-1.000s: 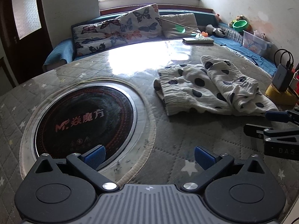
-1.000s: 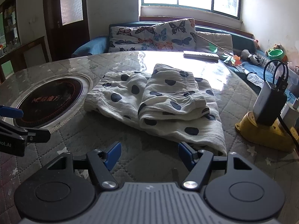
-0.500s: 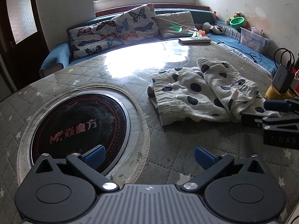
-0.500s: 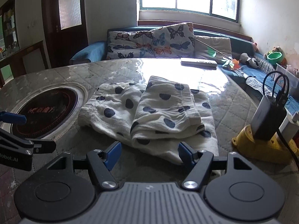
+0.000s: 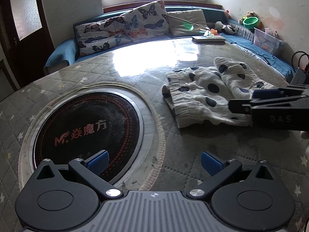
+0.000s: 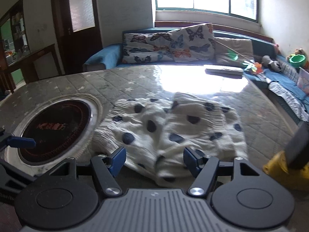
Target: Fold clothes
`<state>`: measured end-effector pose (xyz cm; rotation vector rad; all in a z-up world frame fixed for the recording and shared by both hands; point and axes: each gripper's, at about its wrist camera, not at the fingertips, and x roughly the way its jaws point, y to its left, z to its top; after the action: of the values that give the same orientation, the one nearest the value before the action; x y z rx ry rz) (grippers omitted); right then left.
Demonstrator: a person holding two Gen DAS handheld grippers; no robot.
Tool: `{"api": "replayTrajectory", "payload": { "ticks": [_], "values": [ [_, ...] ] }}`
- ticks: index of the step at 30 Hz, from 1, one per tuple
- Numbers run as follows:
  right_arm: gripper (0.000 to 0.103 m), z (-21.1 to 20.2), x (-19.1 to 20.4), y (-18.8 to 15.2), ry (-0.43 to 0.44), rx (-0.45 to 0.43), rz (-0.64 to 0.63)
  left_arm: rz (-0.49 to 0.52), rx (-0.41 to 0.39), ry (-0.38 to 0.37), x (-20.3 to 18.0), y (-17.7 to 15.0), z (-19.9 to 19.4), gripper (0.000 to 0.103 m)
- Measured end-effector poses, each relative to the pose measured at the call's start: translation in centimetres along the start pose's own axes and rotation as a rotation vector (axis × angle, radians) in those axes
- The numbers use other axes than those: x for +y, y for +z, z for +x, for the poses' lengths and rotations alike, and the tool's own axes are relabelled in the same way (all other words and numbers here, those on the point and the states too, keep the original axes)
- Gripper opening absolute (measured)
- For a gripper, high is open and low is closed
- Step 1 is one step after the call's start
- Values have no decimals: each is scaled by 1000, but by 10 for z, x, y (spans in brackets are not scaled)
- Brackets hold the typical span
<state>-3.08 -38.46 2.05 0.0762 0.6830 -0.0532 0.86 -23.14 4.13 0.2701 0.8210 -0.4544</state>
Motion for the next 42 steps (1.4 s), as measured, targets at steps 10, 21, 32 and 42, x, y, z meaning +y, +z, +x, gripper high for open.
{"api": "replayTrajectory", "payload": {
  "ticks": [10, 21, 32, 42],
  "values": [
    [57, 27, 29, 12, 70, 20, -52, -11, 16, 0, 5, 1, 6, 103],
    [37, 51, 36, 12, 129, 95, -46, -29, 17, 22, 17, 0, 6, 103],
    [18, 26, 41, -8, 241, 132, -62, -131, -31, 55, 61, -1, -13, 103],
    [24, -31, 81, -52, 469, 199, -166, -59, -65, -55, 63, -14, -25, 103]
  ]
}}
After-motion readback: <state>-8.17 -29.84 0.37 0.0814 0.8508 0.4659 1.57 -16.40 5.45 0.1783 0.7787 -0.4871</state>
